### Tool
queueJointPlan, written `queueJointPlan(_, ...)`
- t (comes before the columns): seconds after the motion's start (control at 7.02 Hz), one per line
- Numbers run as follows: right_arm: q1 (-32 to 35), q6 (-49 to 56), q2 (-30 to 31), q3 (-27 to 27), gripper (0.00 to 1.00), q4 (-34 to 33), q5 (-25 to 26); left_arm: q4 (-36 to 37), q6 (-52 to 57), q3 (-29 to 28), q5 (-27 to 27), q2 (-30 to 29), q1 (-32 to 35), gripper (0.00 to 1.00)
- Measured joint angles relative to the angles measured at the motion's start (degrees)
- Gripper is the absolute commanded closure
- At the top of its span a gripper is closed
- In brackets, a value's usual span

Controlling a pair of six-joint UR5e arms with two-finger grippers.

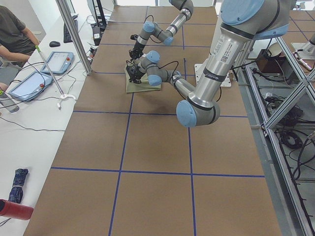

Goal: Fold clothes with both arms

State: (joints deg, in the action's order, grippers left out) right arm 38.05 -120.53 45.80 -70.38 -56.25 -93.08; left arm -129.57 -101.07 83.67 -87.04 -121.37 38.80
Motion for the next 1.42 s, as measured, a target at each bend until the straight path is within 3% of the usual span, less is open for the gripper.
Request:
queueJointPlan(0.28, 6.2, 8.8, -1.9, 6.6, 0.00, 5.0, -6.3, -2.4, 8.5, -3.3, -0.1, -0.5, 4.0, 0.33)
queueJointPlan(0.57, 9.4, 16.0, -1.3, 7.2, 0.00, 5.8, -10.3, -2.8, 12.1, -2.9, -2.4, -0.3, 4.8, 0.34)
queueJointPlan(0.85, 14.3, 29.0, 4.4, 3.8, 0.00, 5.5, -19.8, -2.2, 20.9, 3.0, -11.6, 3.3, 6.6, 0.34)
queueJointPlan(1.14, 24.7, 51.5, 15.0, -0.7, 0.00, 4.9, -33.4, -1.7, 36.1, 8.4, -21.2, 10.3, 11.2, 0.34)
queueJointPlan(1.42, 34.1, 78.2, 21.0, -1.6, 0.00, -3.5, -40.9, 2.4, 57.2, 9.0, -30.9, 15.1, 20.5, 0.34)
